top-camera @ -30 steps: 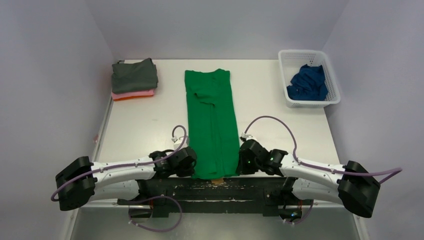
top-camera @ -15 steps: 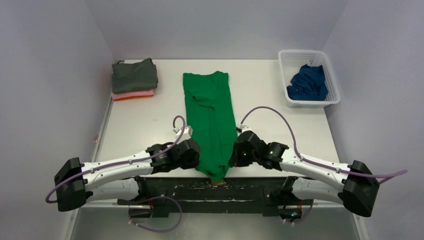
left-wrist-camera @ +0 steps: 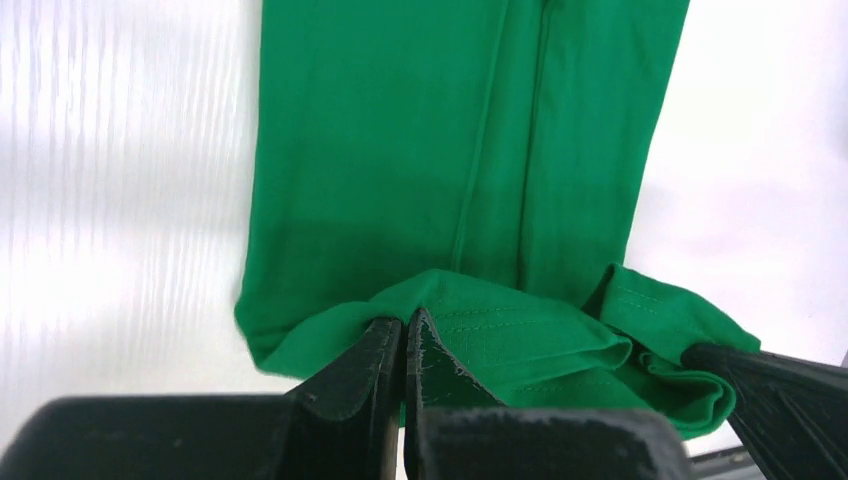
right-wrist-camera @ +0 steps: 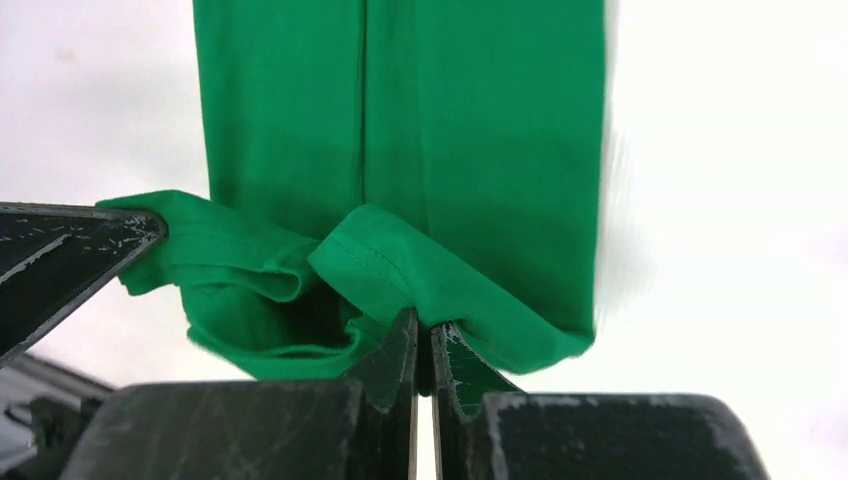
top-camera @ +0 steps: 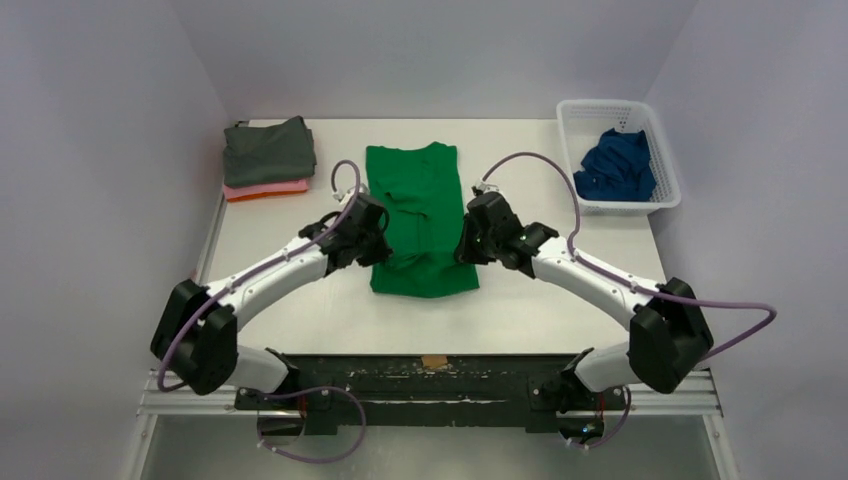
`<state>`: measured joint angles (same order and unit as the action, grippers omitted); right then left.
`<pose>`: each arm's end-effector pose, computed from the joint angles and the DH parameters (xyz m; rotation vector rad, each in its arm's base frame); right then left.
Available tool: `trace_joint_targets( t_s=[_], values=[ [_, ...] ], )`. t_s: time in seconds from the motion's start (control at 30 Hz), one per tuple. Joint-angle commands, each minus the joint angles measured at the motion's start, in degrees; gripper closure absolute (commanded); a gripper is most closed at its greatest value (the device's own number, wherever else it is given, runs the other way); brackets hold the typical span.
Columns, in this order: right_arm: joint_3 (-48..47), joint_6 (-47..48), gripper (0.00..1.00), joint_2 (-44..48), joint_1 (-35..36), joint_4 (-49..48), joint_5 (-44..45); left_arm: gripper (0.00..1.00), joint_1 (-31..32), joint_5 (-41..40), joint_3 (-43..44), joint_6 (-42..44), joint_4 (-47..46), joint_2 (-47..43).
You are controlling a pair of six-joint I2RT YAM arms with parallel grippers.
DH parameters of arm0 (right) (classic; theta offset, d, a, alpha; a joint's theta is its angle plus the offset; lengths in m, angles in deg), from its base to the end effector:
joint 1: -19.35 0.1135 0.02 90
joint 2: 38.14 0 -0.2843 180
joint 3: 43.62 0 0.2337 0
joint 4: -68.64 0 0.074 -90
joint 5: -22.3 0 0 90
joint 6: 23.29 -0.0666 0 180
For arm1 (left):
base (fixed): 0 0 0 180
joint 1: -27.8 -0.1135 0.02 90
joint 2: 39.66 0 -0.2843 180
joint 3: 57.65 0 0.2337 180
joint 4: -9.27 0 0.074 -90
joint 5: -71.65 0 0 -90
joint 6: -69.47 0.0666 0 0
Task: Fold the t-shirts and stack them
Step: Fold the folded rectangular tshirt in 1/3 of the way
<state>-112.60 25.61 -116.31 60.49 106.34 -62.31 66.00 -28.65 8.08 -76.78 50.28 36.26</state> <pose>0.2212 0.1850 0.2520 0.0449 2.4597 0.5518 0.2182 -0.1565 0.2392 -0.4724 2.4666 -0.4952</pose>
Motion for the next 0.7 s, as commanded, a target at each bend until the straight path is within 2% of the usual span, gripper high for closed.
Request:
trace_joint_targets(
  t_s=[0.0, 0.2, 0.4, 0.67],
  values=[
    [-7.4, 6.1, 1.0, -6.3, -5.6, -3.2, -1.3, 1.0, -6.6, 7.6, 8.9, 6.0, -3.4, 8.4],
    [-17.3, 10.5, 1.0, -17.0, -10.4, -4.6, -3.9, 1.0, -13.2, 11.5, 17.0, 7.6, -2.8, 17.8],
    [-25.8, 12.9, 1.0, -25.7, -13.4, -5.1, -5.1, 1.0, -17.3, 13.4, 21.0, 8.4, -3.6, 22.5],
    [-30.6, 13.8, 1.0, -33.0, -16.4, -9.0, -9.7, 1.0, -20.2, 15.0, 30.0, 10.6, -1.2, 32.5]
  ],
)
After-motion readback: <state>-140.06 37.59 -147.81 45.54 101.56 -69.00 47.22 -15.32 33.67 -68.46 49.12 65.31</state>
